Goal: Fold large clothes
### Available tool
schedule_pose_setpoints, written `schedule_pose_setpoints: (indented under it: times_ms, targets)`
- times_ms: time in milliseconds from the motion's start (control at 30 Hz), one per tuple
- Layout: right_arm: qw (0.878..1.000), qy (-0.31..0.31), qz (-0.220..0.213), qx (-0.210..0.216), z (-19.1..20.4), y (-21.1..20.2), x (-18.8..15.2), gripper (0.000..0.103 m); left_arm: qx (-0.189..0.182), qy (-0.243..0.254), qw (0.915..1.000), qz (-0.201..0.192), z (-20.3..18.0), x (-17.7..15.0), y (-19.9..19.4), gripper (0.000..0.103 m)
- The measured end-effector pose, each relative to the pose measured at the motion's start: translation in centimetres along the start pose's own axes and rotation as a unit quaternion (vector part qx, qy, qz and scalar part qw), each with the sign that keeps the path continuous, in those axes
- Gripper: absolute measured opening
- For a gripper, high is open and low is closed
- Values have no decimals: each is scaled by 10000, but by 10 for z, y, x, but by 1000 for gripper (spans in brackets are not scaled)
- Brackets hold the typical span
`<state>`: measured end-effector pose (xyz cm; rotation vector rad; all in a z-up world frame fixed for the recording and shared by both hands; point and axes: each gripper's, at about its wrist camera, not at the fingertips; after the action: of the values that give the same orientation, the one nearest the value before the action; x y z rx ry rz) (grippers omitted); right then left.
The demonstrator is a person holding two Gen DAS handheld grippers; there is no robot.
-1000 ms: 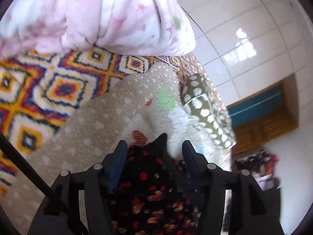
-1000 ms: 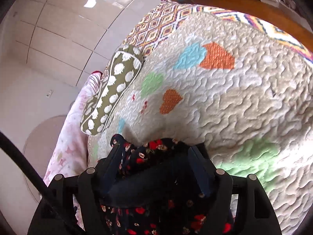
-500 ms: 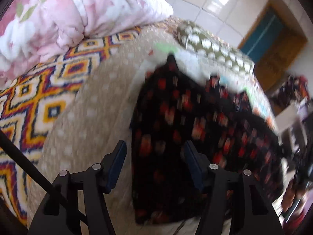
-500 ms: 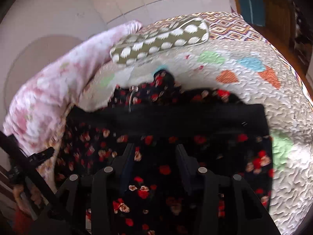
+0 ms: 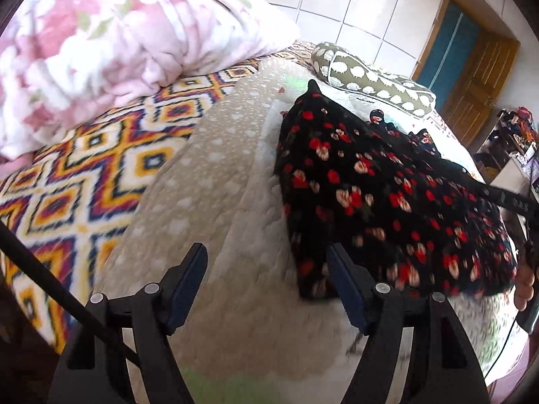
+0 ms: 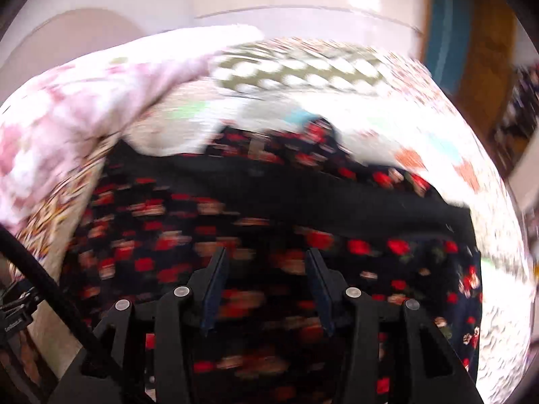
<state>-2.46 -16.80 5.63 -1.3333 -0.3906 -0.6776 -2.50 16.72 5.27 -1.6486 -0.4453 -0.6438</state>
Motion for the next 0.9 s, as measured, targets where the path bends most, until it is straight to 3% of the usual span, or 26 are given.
schedule_pose_setpoints:
  times_ms: [167, 267, 367, 500, 567, 700, 900]
  targets:
    - [9970, -592, 279, 409, 65, 19, -18, 49, 165, -45, 9998, 53, 5, -32, -16, 73]
    - [9959, -684, 556, 181, 91, 52, -31, 49, 170, -48, 9998, -34, 7, -45, -31, 73]
    - [9966, -607, 561, -49, 94, 72, -37, 52, 336, 27, 9992, -194, 9, -51, -46, 76]
    - [9986, -338, 372, 149, 85, 43, -40, 54, 417, 33, 9984, -384, 5, -55, -60, 80]
    - [9989, -344, 188, 258, 78, 21, -51, 60, 333, 49, 9987, -376, 0, -57, -61, 80]
    - [9993, -363, 56, 62, 45, -12, -84, 60, 136, 183, 9994, -260, -20, -62, -59, 80]
    - [9971, 539, -199, -494, -69, -44, -111, 60, -27, 475, 9987, -190, -57, -70, -62, 80]
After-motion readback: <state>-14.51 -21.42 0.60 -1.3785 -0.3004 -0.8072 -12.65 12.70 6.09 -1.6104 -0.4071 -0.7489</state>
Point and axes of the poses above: each gripper's, at about its wrist camera, not at the fingertips, and y roughly the way its jaws point, z to its left, x to its top, and after that the axes turned 9 degrees about y, right-handed
